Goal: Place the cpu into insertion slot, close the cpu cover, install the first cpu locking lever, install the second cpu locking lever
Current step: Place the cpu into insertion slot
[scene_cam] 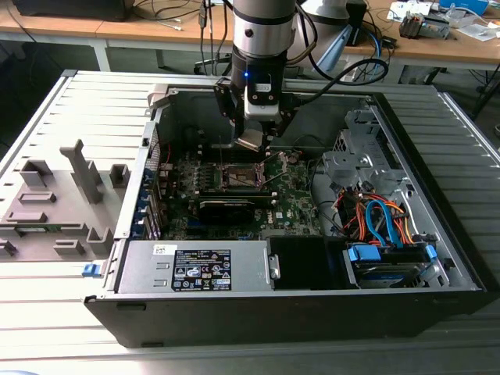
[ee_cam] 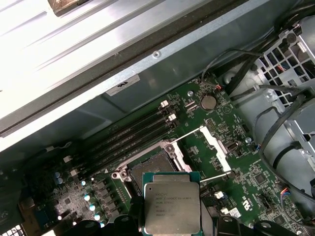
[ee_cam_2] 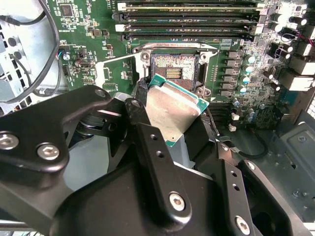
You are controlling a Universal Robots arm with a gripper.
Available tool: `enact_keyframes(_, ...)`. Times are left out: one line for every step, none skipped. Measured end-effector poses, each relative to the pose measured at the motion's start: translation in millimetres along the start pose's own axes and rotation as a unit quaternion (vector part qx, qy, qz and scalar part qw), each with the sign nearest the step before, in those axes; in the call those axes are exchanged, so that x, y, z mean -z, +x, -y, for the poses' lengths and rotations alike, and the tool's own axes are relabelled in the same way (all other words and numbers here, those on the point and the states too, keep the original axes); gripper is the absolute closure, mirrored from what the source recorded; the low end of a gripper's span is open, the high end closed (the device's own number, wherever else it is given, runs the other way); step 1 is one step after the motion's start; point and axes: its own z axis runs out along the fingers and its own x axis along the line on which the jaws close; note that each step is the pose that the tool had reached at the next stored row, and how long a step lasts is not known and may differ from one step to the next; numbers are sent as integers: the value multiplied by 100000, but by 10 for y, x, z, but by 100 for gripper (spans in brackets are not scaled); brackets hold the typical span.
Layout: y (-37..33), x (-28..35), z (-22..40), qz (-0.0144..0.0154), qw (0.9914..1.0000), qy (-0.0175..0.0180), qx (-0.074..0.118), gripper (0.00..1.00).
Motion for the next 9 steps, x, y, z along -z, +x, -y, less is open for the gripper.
enact_keyframes(0, 0, 0, 1, 100000, 0, -42, 45)
enact_keyframes(0, 0, 0, 10, 100000, -1, -161, 45)
enact_keyframes(0, 0, 0, 13, 100000, -3, -232, 45)
enact_keyframes(0, 0, 0, 15, 100000, -4, -297, 45)
enact_keyframes(0, 0, 0, 19, 99999, -3, -336, 45)
enact_keyframes(0, 0, 0, 25, 99999, -7, -425, 45)
enact_keyframes(0, 0, 0, 29, 99999, -6, -495, 45)
enact_keyframes(0, 0, 0, 33, 99999, -6, -539, 45)
enact_keyframes(0, 0, 0, 37, 99998, -10, -600, 45)
